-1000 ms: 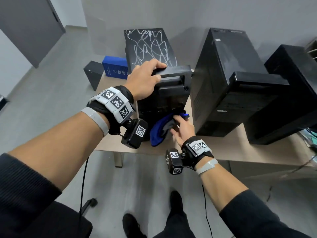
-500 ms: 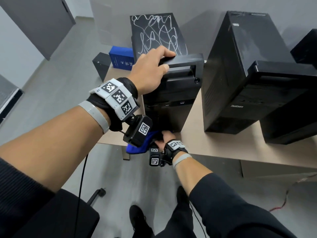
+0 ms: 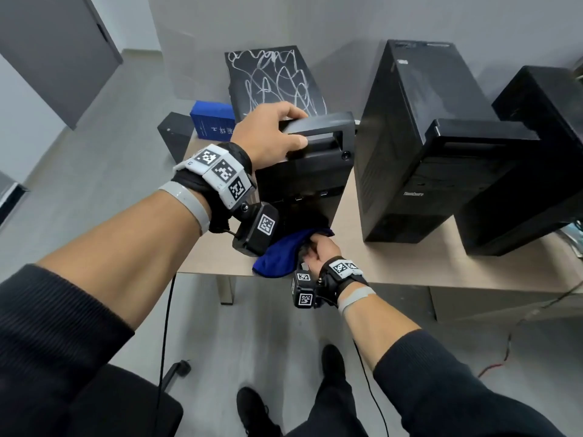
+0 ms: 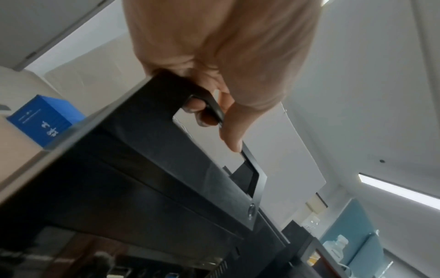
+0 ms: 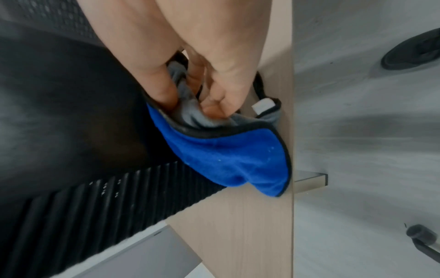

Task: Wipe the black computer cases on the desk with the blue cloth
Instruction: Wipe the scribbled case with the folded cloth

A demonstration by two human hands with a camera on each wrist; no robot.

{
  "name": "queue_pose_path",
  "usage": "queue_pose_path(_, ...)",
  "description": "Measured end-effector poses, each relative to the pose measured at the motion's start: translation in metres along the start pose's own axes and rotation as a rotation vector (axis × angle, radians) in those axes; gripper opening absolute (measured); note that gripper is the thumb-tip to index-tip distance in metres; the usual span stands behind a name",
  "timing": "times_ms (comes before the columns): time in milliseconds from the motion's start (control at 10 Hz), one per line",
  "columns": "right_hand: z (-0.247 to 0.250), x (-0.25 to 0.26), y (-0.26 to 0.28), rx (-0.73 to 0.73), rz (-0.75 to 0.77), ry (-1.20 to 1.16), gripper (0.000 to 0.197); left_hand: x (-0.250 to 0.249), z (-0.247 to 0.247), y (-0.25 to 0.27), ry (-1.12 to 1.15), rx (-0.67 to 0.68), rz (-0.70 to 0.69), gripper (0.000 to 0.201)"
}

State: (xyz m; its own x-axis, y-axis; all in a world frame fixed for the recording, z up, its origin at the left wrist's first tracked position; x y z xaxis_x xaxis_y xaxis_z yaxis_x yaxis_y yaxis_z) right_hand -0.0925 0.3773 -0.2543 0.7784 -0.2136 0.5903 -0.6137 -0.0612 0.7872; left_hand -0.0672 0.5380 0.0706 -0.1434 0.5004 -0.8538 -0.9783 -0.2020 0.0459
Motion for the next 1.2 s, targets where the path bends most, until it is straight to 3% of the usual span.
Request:
queue_pose_path(200,0.011,-0.015,0.034,-0.014,0.026,-0.031,0.018,0.004,-0.004,0.02,0.131,0.012,0.034,0.035)
queue_pose_path(300,0.013,-0.018,0.058,0.004,0.084,-0.16,0.018,0.003,-0.013,0.035,0.179,0.043,0.036,0.036)
queue_pose_path(500,-0.018,0.025,0.119,0.076,0.305,-0.304,0.015,-0.009,-0.031,0.049,0.223,0.071,0.016,0.034)
queue_pose_path(600,-0.024,0.035,0.123,0.053,0.367,-0.305,0.013,-0.011,-0.035,0.051,0.239,0.093,0.03,0.035)
queue_pose_path(700,-0.009,0.018,0.103,-0.09,0.36,-0.215,0.011,-0.013,-0.036,0.05,0.242,0.099,0.028,0.034)
queue_pose_path(800,0.008,-0.025,0.066,-0.162,0.149,-0.151,0.021,-0.01,-0.038,0.046,0.218,0.093,0.021,0.034)
queue_pose_path(900,0.013,-0.05,0.042,-0.11,-0.007,-0.04,0.039,-0.007,-0.037,0.044,0.172,0.085,-0.002,0.034)
queue_pose_path(1000,-0.004,-0.055,0.056,0.005,-0.179,-0.111,0.018,-0.008,-0.036,0.042,0.147,0.072,-0.007,0.034)
queue_pose_path(1100,-0.018,-0.044,0.072,0.15,-0.11,-0.122,0.007,-0.01,-0.035,0.04,0.145,0.072,0.004,0.034)
queue_pose_path(1200,-0.026,-0.035,0.075,0.229,-0.011,-0.202,0.01,-0.01,-0.035,0.04,0.16,0.065,0.012,0.033)
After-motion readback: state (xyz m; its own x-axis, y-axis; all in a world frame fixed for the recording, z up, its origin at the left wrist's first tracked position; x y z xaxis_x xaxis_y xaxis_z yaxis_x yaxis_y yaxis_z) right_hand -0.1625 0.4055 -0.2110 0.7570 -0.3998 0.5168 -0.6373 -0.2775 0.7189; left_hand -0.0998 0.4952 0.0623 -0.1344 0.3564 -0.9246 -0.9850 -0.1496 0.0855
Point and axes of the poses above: each hand's wrist, its own y-axis away from the middle knuckle, its own z-axis out of the back of the hand, x = y × z, the point moved 9 cm from there along -y, towards the middle knuckle, and after that the axes turned 8 degrees about y, right-handed, at the moved point
